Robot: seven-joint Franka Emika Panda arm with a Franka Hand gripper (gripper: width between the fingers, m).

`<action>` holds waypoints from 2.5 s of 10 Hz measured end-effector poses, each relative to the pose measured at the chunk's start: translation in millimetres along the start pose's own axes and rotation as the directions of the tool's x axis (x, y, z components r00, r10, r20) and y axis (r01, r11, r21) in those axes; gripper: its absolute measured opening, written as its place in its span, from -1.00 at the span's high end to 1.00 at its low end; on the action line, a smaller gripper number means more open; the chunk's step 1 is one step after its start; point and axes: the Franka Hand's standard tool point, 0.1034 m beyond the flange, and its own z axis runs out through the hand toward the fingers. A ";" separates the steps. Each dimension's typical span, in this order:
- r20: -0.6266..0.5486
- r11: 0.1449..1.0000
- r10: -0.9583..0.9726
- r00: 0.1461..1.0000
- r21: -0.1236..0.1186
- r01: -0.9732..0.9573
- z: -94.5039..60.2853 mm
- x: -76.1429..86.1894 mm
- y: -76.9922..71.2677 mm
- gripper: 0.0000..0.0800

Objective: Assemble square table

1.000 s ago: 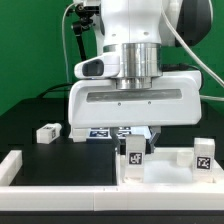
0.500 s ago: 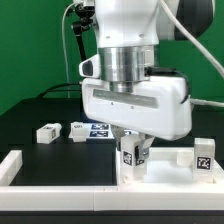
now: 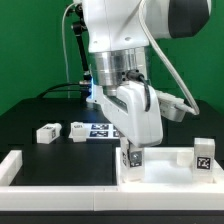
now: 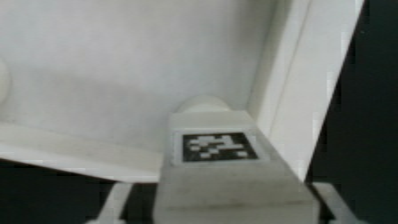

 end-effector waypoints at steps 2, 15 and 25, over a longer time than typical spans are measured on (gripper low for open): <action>-0.014 0.969 -0.246 0.969 -0.002 0.246 -7.3 -4.7 -2.5 -0.37; -0.067 0.419 -0.908 0.415 -0.063 0.906 -6.7 -1.3 -8.6 0.27; 0.000 0.984 0.175 0.985 0.024 -0.175 -4.8 10.6 3.8 0.27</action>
Offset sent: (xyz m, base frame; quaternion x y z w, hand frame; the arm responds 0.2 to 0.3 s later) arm -0.0078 0.0197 0.0057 -0.0220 -0.0084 -0.4699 0.8824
